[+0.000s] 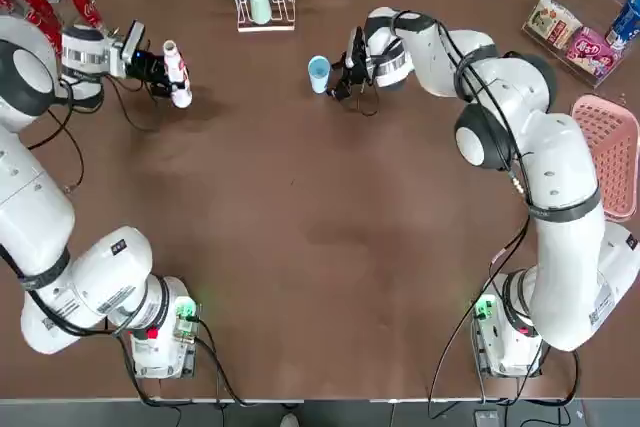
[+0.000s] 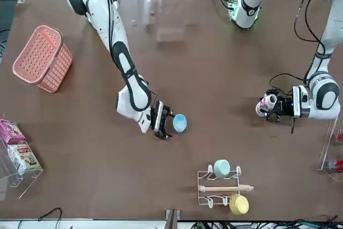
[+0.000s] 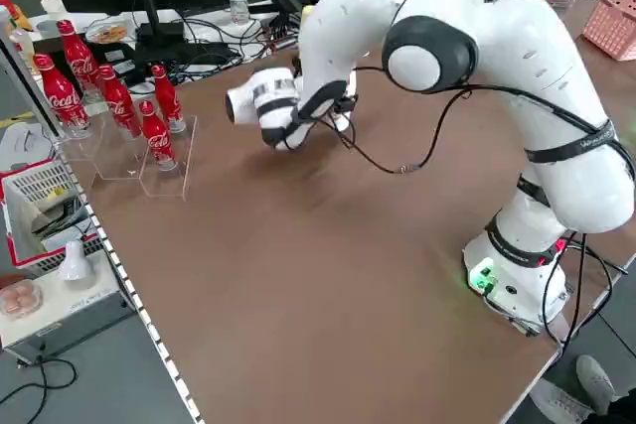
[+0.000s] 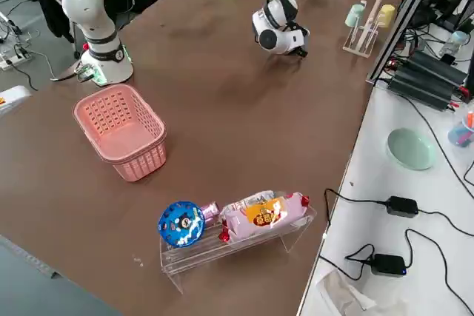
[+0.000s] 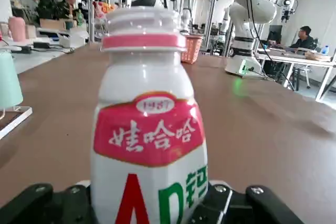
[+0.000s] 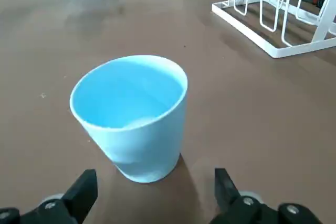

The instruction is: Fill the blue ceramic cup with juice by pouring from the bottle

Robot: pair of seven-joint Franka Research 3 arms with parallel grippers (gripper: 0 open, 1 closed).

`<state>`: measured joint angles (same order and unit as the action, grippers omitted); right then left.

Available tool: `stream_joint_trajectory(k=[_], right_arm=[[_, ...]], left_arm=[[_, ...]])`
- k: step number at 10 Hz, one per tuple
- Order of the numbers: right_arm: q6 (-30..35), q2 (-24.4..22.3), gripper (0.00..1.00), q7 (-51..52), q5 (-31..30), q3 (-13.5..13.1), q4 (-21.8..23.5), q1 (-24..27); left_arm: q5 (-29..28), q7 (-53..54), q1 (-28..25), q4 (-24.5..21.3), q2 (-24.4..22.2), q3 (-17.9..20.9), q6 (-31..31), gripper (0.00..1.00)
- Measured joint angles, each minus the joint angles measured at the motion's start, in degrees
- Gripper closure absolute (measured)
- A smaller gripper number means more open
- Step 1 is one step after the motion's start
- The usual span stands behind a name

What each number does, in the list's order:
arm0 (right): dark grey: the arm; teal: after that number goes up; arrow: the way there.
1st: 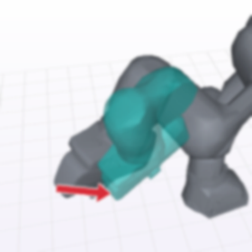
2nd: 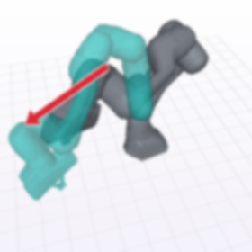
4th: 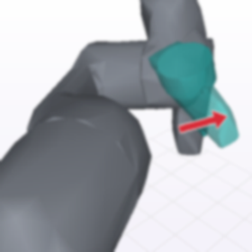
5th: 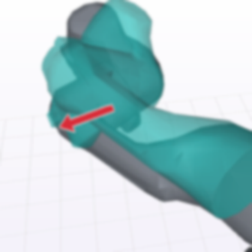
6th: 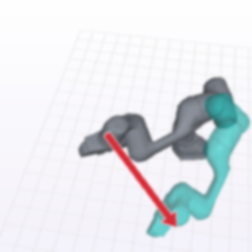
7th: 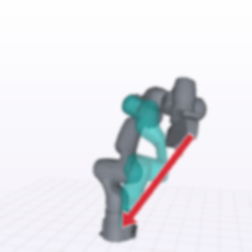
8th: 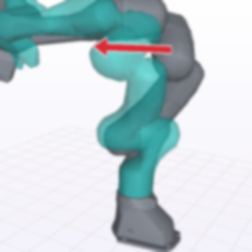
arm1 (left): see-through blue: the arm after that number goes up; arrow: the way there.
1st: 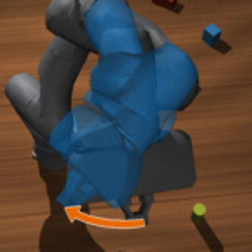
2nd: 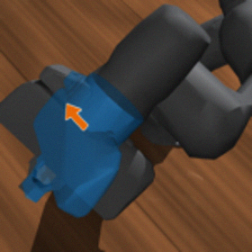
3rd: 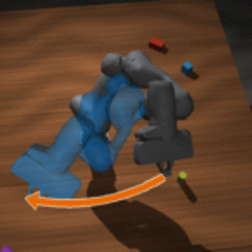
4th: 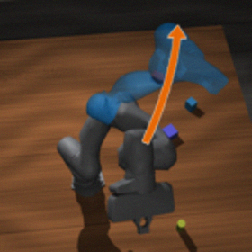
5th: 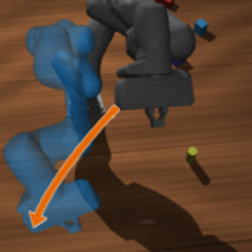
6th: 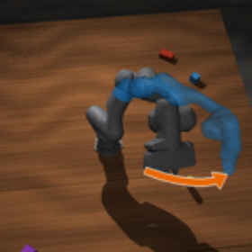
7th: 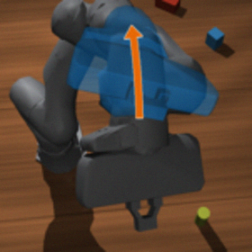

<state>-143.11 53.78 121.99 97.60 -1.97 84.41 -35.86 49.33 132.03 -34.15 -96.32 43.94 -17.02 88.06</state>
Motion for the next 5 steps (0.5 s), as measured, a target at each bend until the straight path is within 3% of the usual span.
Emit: stream_joint_trajectory(k=[2, 5], right_arm=[[0.0, 0.6, 0.02, 0.0, 0.0, 0.0, -0.8, -0.2], [-0.4, 1.3, 0.03, 0.0, 0.1, 0.0, -1.7, -0.5]], left_arm=[[-0.1, -6.0, 0.8, 0.5, -2.0, -3.6, 4.0, 0.59], [0.9, -7.3, 2.3, 0.9, -2.4, -8.1, 9.8, 0.57]])
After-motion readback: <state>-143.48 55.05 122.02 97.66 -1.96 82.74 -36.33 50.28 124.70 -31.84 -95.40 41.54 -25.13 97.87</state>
